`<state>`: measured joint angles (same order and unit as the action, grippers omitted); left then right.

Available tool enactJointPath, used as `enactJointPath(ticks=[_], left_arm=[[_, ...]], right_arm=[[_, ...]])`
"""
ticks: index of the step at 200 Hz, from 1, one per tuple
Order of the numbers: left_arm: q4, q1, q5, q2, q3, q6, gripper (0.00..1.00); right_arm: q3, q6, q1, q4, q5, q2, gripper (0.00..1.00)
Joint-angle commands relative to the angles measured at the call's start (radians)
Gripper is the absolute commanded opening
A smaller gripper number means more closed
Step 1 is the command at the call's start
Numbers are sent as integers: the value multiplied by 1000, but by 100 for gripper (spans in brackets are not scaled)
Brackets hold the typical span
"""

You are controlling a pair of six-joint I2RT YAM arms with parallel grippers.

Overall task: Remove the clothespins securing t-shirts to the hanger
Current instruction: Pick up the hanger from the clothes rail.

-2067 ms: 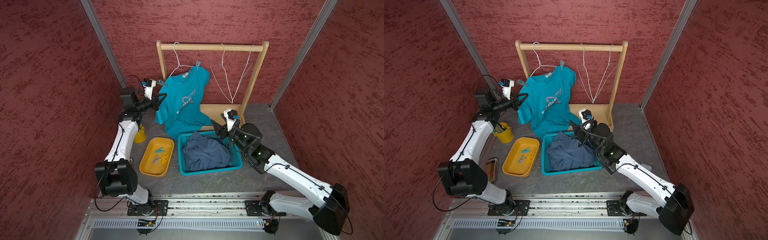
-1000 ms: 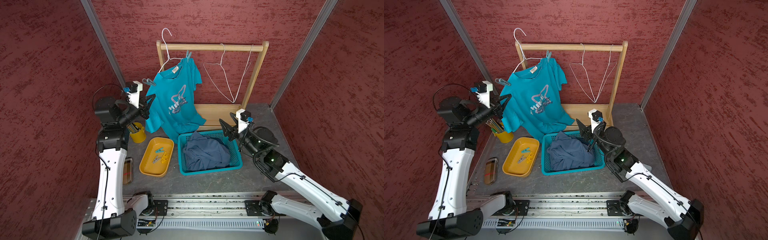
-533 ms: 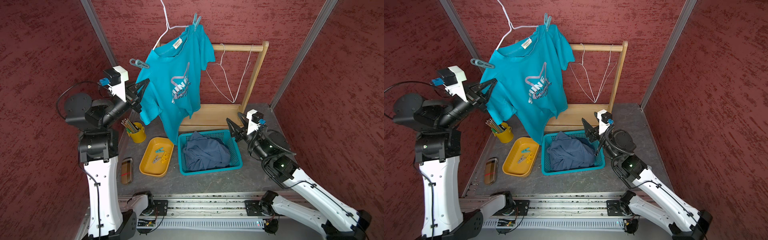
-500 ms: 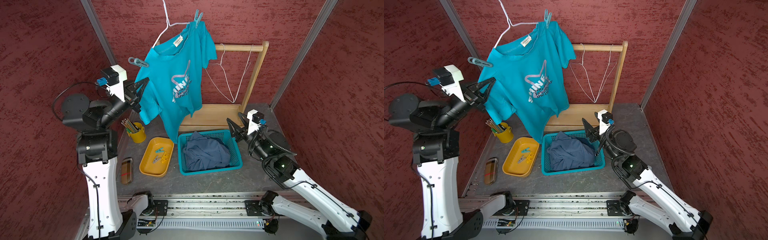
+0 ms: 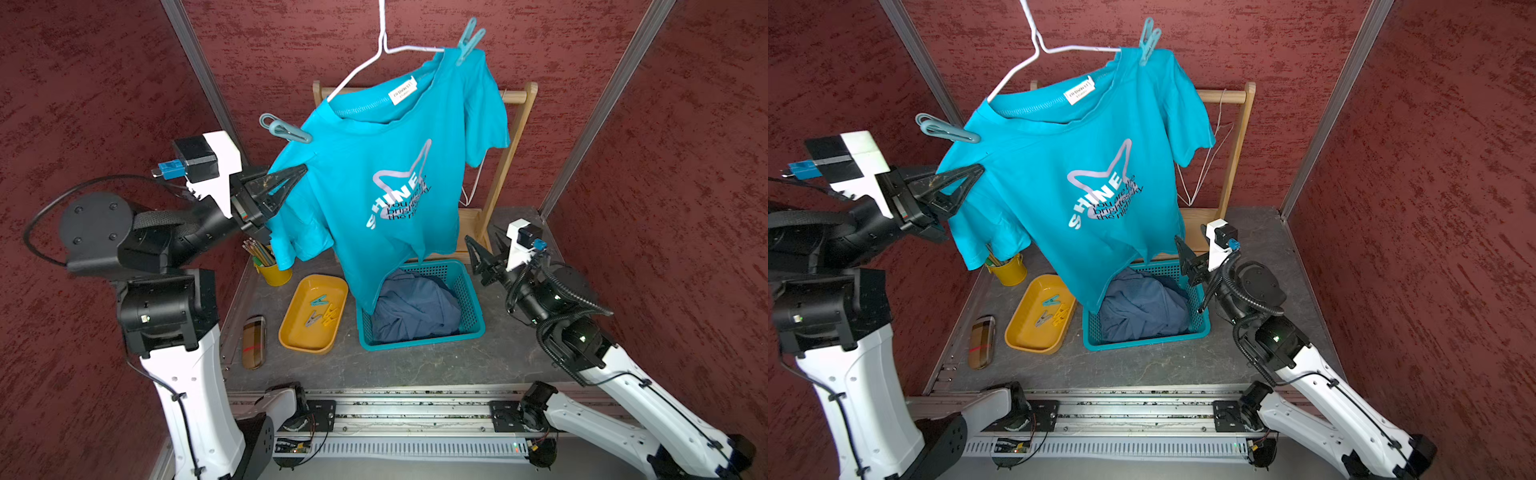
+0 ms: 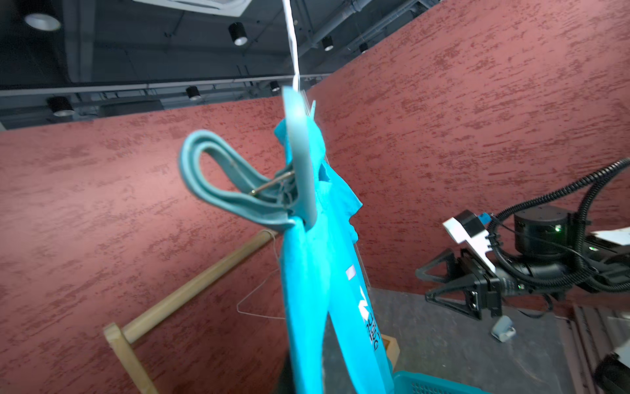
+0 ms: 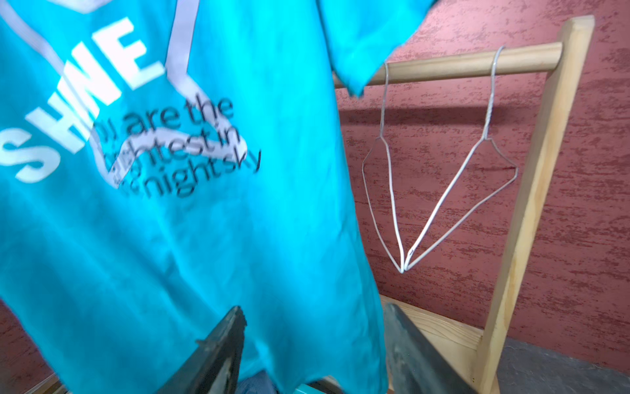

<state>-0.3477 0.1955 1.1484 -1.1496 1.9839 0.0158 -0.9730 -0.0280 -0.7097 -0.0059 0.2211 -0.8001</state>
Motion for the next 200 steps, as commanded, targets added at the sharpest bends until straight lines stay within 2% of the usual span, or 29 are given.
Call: enactJointPath(ticks=[1,22,35,69,94,125,160,200], left_arm=[[36,15,134,-18,-49,68,0],[193,4,192,-16,-162,154,0],[241,-19,203,-12,-231,155,0],[189,-145,196,-29,-339,7,0],[105,-236,177,-68,-387,-119,0],[102,-301,164,-106,-476,-186,0],[114,-362,71,-119,-609,-258,0],[159,-436,-37,-116,-735,-332,0]], right_arm=[[-68,-38,3,-79,37,28,66],[-108,-64,3,-130,23,39,66],[-136,-81,3,-155,-10,42,66],[-240,-124,3,-211,-118,-2,65],[-314,-136,3,-201,-130,-61,63],[-367,-156,3,-150,-101,-123,63],[-320,-72,4,1,-15,-170,63],[-290,-18,3,58,-66,-260,64]])
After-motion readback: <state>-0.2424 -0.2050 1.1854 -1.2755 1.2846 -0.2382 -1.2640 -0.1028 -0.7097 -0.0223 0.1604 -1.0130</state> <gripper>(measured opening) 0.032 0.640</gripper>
